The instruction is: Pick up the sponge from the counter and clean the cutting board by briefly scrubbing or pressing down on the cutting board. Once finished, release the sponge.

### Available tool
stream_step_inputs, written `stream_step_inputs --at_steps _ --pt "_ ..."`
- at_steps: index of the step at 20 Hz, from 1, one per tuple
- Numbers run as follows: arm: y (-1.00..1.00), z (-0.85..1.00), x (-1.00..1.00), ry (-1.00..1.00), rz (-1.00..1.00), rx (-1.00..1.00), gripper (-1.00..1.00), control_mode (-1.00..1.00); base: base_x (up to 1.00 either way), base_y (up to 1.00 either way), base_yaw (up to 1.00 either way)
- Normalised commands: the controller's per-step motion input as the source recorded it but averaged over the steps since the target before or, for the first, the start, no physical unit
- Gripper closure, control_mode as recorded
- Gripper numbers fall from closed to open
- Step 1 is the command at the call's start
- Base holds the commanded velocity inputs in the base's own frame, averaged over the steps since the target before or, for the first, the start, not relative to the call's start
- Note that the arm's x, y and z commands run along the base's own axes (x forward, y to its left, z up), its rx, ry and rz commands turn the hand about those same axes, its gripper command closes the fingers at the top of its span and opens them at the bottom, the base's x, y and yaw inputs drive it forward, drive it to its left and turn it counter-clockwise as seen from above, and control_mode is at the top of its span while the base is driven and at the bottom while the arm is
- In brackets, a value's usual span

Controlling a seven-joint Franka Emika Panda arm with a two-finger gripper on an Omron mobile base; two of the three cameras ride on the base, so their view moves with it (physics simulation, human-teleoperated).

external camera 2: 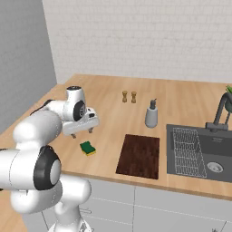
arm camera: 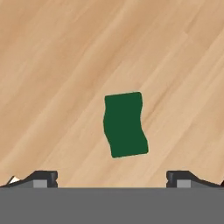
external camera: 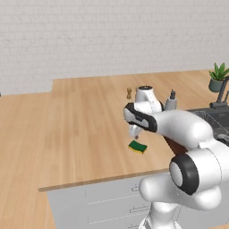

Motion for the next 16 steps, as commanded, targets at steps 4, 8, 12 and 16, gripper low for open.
stream_step_inputs --at_steps 4,8,12,16 --pt "0.03 -0.48 0.10 0.00 0.17 0.00 -1.00 -1.00 0.00 0.00 0.00" --pt "0.00 -0.59 0.15 0.00 0.08 -0.01 -1.00 -1.00 0.00 0.00 0.00" --pt "-0.01 -0.41 0.12 0.04 0.01 0.00 -1.00 -1.00 0.00 0.00 0.00" --pt "0.00 -0.30 0.05 0.01 0.00 0.00 -1.00 -1.00 0.00 0.00 0.00"
